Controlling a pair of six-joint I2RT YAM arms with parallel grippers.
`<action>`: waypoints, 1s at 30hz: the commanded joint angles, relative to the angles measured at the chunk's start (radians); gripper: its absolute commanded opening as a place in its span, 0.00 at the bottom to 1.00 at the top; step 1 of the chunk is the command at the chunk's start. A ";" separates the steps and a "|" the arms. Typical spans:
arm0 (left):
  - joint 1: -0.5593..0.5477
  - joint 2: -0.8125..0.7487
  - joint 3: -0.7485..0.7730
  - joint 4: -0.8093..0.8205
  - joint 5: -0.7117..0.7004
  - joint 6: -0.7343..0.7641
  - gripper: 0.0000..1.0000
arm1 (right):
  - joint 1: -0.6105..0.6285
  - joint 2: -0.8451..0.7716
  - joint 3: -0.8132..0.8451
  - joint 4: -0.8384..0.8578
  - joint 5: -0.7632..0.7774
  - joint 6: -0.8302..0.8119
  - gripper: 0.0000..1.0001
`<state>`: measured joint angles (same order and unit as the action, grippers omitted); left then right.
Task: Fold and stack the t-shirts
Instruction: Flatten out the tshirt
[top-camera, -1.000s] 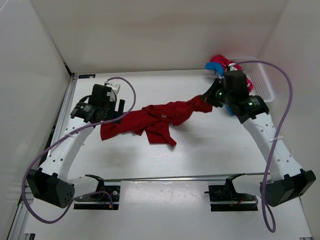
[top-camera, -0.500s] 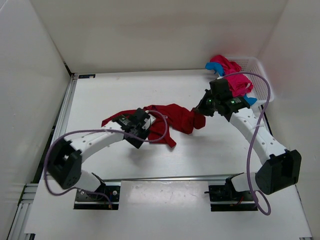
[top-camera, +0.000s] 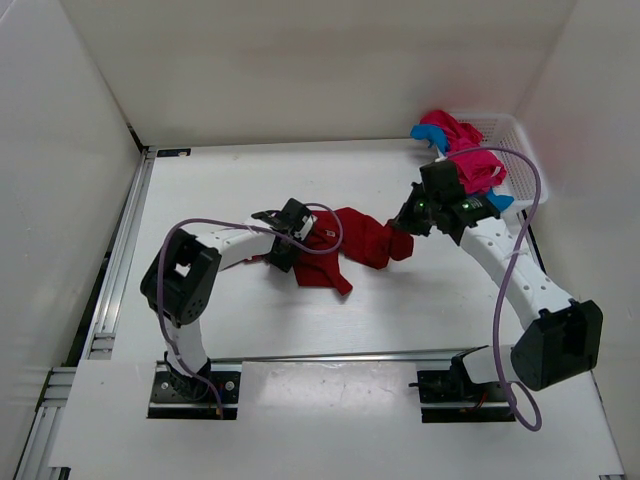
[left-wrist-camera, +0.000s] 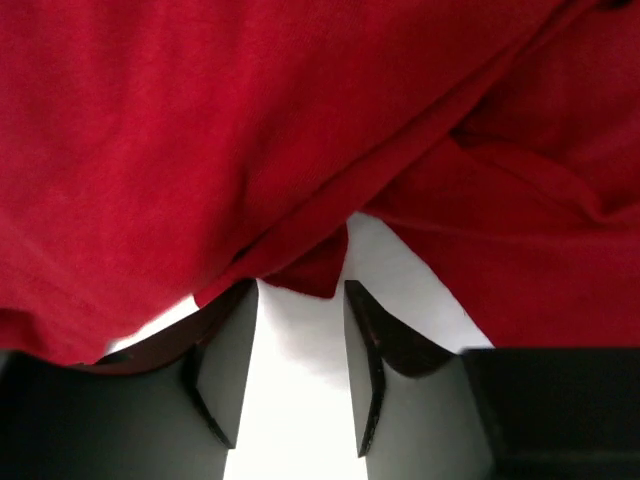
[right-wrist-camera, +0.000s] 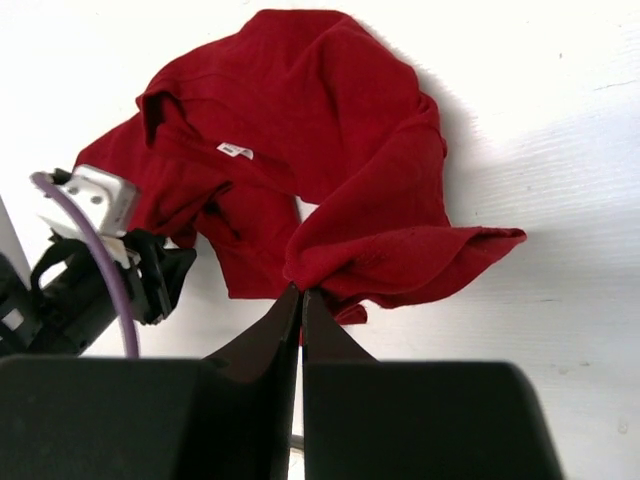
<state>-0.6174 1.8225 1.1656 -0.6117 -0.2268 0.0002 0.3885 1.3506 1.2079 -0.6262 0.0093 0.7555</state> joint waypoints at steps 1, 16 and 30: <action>-0.002 0.010 0.016 0.032 -0.016 0.000 0.49 | -0.013 -0.051 -0.004 0.011 0.026 -0.021 0.00; 0.085 0.037 0.053 0.032 0.138 0.000 0.10 | -0.080 -0.090 0.015 -0.029 0.046 -0.071 0.00; 0.157 -0.726 0.391 -0.436 0.100 0.000 0.10 | -0.160 -0.336 0.590 -0.244 0.288 -0.306 0.00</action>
<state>-0.4587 1.1717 1.4639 -0.8909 -0.0978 0.0013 0.2344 1.1267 1.6569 -0.8452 0.2031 0.5259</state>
